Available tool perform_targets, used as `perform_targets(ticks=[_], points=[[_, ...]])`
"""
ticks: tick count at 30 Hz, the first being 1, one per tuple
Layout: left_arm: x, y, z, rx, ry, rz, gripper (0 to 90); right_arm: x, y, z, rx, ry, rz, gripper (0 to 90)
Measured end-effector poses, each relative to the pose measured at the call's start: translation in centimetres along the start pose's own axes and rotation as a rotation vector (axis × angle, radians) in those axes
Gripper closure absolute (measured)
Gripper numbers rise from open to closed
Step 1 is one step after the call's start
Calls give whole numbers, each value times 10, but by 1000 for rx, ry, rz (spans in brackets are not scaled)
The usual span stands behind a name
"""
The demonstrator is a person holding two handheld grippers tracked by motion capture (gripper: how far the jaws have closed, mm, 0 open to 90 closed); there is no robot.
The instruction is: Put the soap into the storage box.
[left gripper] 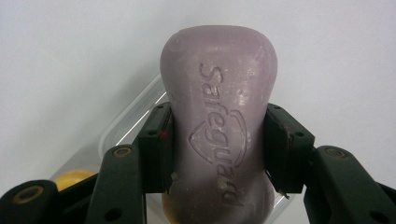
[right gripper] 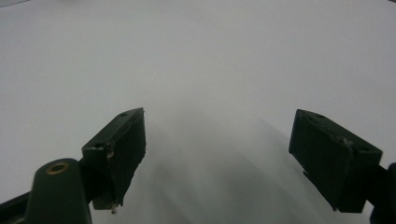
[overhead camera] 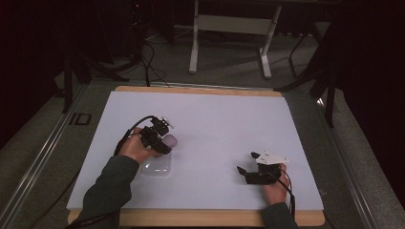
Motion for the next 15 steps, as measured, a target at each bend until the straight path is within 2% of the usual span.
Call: perform_targets(ticks=[3,15], points=[[1,1,1,-3,-1,2,500,0,0,0,0,0,1,183],[17,22,15,-30,-10,65,500,0,0,0,4,1,4,182]])
Point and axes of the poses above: each handheld gripper's, and its own axes: z roughly backward along the jaws, y roughly out of its underside, x roughly to its left, the point moved 9 cm from there along -z, roughly forward along the jaws, and after that the axes turned 10 degrees about z, right-handed, at the moved point
